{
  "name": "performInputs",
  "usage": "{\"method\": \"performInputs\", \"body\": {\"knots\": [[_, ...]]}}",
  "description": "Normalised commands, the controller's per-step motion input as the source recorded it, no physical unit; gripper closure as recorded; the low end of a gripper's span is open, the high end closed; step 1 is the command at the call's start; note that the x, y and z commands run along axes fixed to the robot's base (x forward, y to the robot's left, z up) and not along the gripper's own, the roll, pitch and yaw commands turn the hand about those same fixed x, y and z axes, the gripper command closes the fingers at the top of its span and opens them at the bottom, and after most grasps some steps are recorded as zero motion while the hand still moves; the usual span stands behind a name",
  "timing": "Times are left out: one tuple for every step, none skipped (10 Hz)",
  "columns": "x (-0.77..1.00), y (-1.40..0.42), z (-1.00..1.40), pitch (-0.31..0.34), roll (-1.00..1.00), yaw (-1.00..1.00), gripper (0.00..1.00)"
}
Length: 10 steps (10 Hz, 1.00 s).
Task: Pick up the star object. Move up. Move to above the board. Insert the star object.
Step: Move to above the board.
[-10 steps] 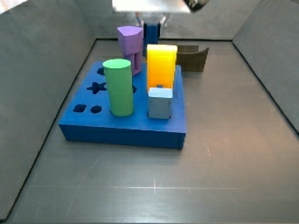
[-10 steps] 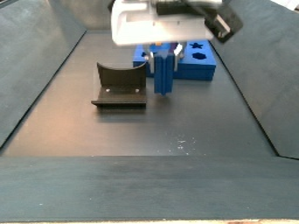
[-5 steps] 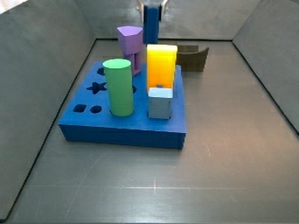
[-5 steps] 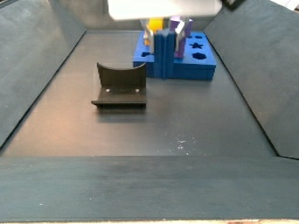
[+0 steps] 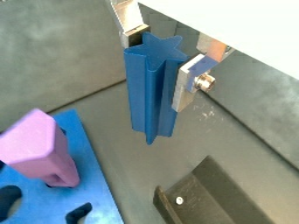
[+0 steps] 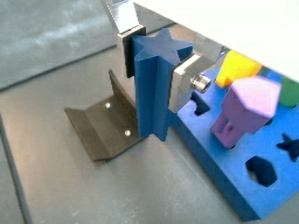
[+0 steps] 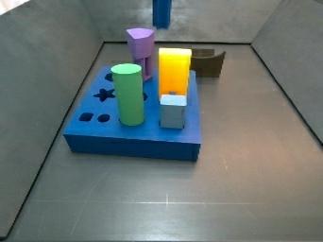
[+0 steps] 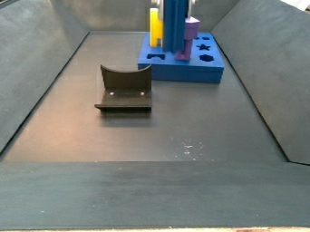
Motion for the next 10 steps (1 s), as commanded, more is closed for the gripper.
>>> {"method": "performInputs", "body": {"knots": [[0.01,-0.04,0.55,0.081,0.12,0.04,1.00],[0.01,-0.03,0.36,0.091,0.12,0.04,1.00],[0.02,-0.02,0.19,0.093,0.12,0.04,1.00],[-0.02,-1.00,0.30,0.169,-0.03,-0.90,1.00],[-0.02,-1.00,0.31,0.167,-0.03,-0.84,1.00],[-0.03,-1.00,0.33,0.142,-0.04,-0.60,1.00],[-0.02,-1.00,0.32,0.111,-0.08,-0.39,1.00],[-0.02,-1.00,0.33,0.094,-0.07,-0.19,1.00],[-0.02,-1.00,0.34,0.079,-0.06,-0.09,1.00],[-0.02,-1.00,0.34,0.057,-0.03,-0.04,1.00]]}}
